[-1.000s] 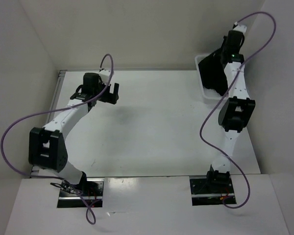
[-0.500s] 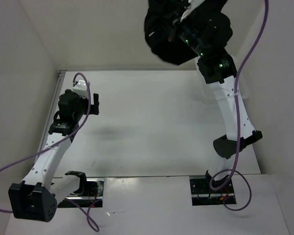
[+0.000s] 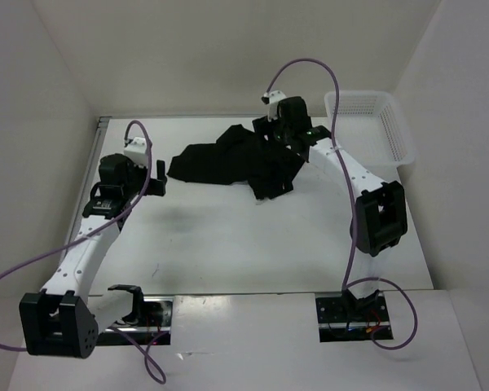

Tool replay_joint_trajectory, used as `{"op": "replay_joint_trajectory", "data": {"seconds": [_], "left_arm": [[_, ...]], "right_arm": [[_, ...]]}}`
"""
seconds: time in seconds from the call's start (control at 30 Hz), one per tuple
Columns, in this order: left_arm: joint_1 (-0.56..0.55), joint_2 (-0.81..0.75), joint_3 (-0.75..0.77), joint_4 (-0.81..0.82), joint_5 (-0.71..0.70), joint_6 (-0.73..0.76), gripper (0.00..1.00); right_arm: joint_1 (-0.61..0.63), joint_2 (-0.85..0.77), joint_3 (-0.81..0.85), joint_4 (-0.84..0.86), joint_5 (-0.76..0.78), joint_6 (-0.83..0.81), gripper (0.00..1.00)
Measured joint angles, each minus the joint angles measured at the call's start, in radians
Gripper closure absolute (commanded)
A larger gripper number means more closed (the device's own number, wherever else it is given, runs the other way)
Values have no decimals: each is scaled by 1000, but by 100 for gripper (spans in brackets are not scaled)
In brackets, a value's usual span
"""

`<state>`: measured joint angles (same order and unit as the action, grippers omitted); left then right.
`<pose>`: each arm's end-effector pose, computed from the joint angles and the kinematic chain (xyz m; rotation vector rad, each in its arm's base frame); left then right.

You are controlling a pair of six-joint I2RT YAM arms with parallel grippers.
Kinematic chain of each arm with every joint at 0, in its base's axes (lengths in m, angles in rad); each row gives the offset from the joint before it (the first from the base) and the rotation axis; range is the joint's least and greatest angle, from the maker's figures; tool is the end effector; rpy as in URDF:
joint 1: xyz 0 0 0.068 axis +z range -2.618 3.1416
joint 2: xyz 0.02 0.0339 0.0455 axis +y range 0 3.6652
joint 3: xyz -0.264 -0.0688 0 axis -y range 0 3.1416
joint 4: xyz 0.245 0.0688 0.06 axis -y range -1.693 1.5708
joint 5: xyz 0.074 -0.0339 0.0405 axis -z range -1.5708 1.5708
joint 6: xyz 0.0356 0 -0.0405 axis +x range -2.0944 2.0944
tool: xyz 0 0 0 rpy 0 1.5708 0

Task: Fold and stack the shorts
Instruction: Move the shorts to the center of the board

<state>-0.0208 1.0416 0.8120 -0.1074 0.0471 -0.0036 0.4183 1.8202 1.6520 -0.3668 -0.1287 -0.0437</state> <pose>0.2423 -0.0067 0.3078 0.0483 1.9073 -0.0614 0.3918 0.1792 0.3317 -0.5612 2.0459 0.3592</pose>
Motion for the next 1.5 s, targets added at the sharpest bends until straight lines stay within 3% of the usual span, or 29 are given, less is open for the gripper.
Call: {"op": "replay_joint_trajectory", "data": {"seconds": [0.17,0.43,0.63,0.83,0.93,1.17,1.2,1.37,1.5], "left_arm": [[-38,110,-7,-63,38,0,0],[-49,343,-20,-4,33,0,0],[-26,627,219,59,36,0,1],[0,900,523,21,57,0,6],[6,989,613,-10,61,-2,22],[2,1077,689,-109,48,1,30],[-2,1077,688,-116,37,5,46],[-24,1065,658,-96,-1,-5,99],[-36,1059,655,-97,-8,0,100]], "right_arm": [[-4,-2,-58,22,137,-72,20],[42,-47,-123,34,63,-280,40],[183,-59,-309,11,52,-404,41],[172,-46,-337,30,73,-458,41],[163,-43,-343,42,87,-472,40],[140,-22,-351,40,90,-494,40],[138,-17,-351,40,89,-503,40],[134,-8,-351,37,87,-524,40],[143,8,-353,37,93,-522,40]]}}
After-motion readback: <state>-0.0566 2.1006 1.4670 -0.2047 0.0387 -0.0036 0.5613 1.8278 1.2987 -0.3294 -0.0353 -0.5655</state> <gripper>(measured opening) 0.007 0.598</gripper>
